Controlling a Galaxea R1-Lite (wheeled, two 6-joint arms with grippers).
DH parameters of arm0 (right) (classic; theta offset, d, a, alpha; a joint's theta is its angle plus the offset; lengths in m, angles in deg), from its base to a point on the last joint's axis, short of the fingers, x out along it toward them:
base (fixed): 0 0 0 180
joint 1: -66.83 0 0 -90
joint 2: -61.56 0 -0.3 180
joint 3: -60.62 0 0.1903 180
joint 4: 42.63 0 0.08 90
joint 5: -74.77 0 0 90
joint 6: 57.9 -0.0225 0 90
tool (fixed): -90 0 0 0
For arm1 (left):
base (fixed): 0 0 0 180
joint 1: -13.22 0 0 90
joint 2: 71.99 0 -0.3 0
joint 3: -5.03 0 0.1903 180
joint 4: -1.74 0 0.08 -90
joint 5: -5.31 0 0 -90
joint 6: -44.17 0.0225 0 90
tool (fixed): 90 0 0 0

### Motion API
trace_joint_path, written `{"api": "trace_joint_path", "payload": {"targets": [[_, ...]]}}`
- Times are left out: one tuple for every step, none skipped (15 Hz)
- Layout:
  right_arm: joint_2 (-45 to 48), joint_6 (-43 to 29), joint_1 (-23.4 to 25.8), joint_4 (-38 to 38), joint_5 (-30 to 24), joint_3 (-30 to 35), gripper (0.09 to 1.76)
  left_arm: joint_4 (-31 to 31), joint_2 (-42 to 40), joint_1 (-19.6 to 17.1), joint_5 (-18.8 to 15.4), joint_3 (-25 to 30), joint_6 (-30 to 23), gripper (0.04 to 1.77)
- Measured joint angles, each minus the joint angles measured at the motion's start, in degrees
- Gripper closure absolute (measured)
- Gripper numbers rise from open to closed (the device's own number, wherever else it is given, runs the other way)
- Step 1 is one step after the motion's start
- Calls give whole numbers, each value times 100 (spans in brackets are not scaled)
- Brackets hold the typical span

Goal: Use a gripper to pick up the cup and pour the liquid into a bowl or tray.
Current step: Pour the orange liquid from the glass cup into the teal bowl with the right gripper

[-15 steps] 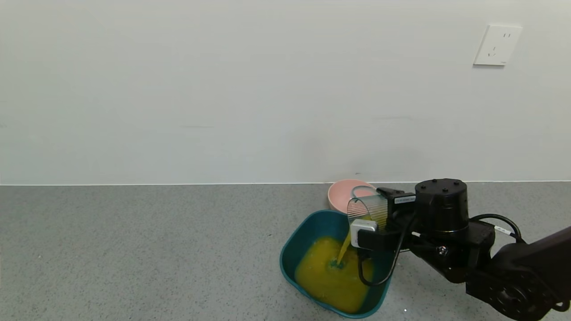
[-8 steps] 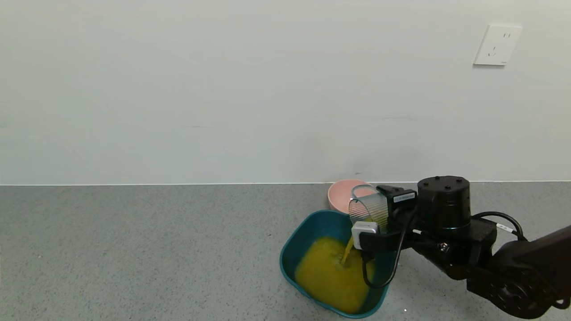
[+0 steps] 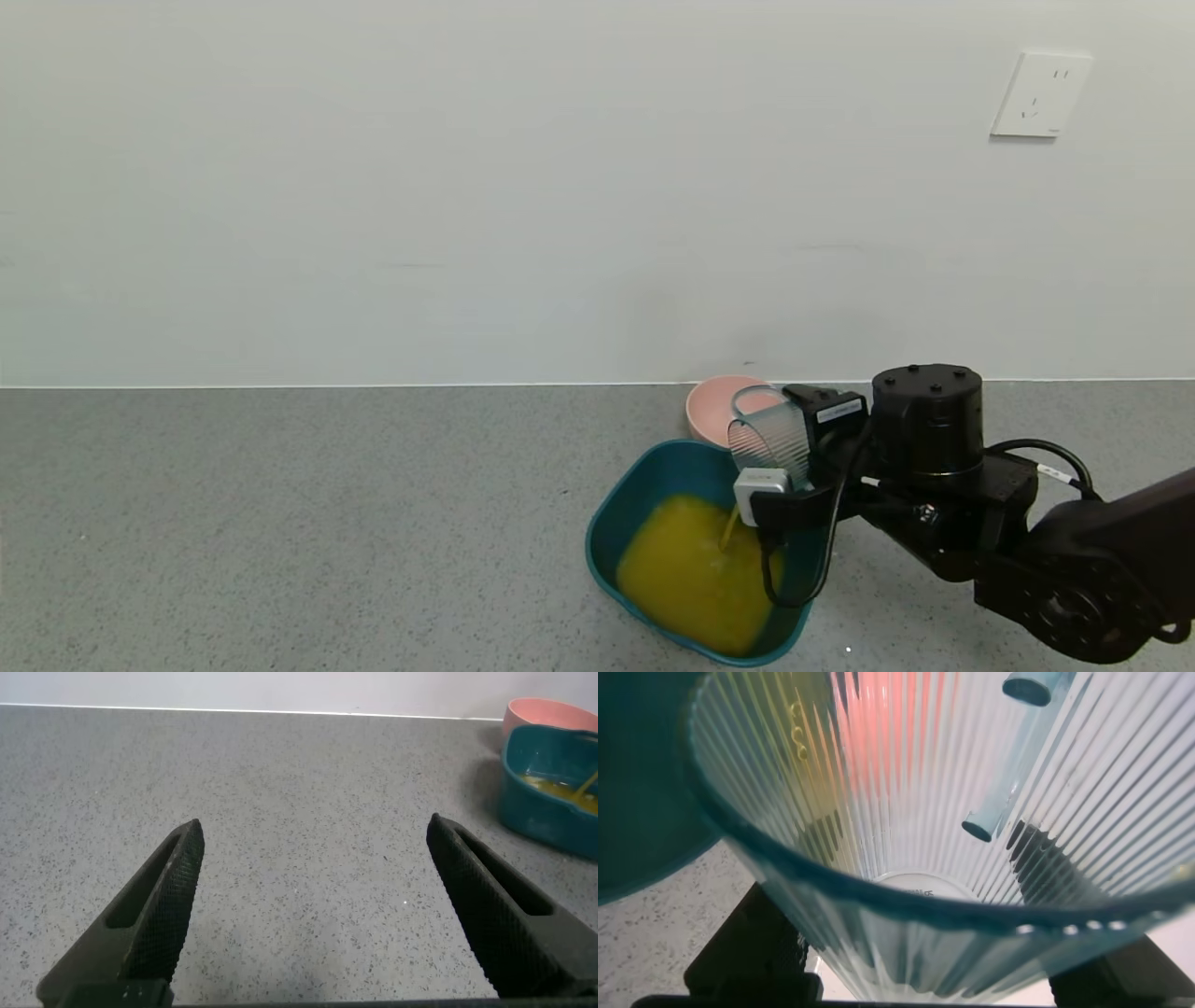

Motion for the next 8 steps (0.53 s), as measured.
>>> {"api": "trace_joint_path", "payload": {"targets": [[0,46,-7,0,0,0,48,-1,0,0,0,0,0,9],[-4,63,-18,-5,-2,-4,48,-1,0,0,0,0,0,9],[-9,102,-24,-5,-2,-12,48,-1,0,0,0,0,0,9],[-10,179,-24,-5,0,-15,48,-1,0,0,-2,0,0,9],[-10,229,-18,1,0,-15,48,-1,0,0,-2,0,0,9],[-10,276,-2,6,0,-17,48,-1,0,0,-2,0,0,9],[-10,341,6,6,0,-17,48,-1,0,0,-2,0,0,9],[-10,405,11,11,0,-17,48,-1,0,0,0,0,0,9]]}}
